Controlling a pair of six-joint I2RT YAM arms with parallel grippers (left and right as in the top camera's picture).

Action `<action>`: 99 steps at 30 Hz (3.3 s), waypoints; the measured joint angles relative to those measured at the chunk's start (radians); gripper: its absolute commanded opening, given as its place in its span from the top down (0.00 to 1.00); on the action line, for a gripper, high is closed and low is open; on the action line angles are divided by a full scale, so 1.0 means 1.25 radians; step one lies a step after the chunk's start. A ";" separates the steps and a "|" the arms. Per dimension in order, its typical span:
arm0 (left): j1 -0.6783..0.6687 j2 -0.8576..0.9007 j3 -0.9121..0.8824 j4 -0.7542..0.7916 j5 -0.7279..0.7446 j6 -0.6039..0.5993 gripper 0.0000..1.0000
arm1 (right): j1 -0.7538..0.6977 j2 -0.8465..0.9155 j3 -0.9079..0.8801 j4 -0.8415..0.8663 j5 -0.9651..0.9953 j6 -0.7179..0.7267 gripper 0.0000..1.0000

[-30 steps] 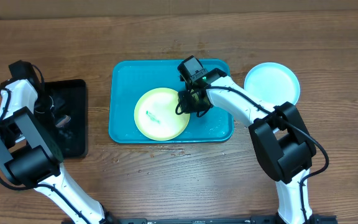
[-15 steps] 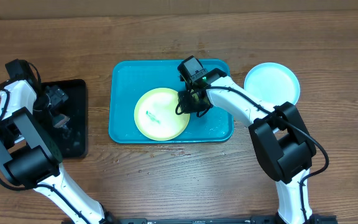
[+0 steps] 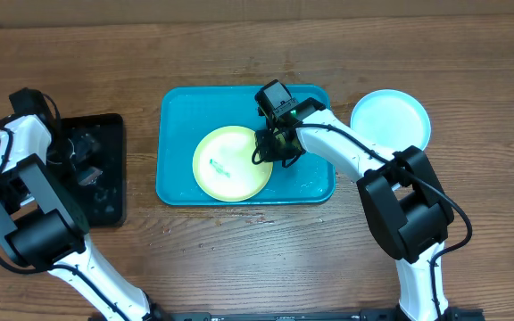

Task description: Clean dirty plates on tray and stack at the side

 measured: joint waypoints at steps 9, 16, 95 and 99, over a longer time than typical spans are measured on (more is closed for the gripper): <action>0.001 0.000 0.000 -0.097 0.065 0.002 0.96 | 0.000 0.000 0.000 -0.009 0.000 0.000 0.86; 0.002 -0.001 0.000 -0.086 0.082 0.004 0.00 | 0.000 0.000 0.000 -0.013 0.000 -0.007 0.87; -0.419 0.000 0.228 -0.352 0.413 0.177 0.96 | 0.001 0.001 0.000 0.034 0.010 0.226 0.94; -0.495 0.000 0.176 -0.281 0.356 0.114 0.96 | 0.001 0.001 0.000 0.037 0.023 0.231 0.89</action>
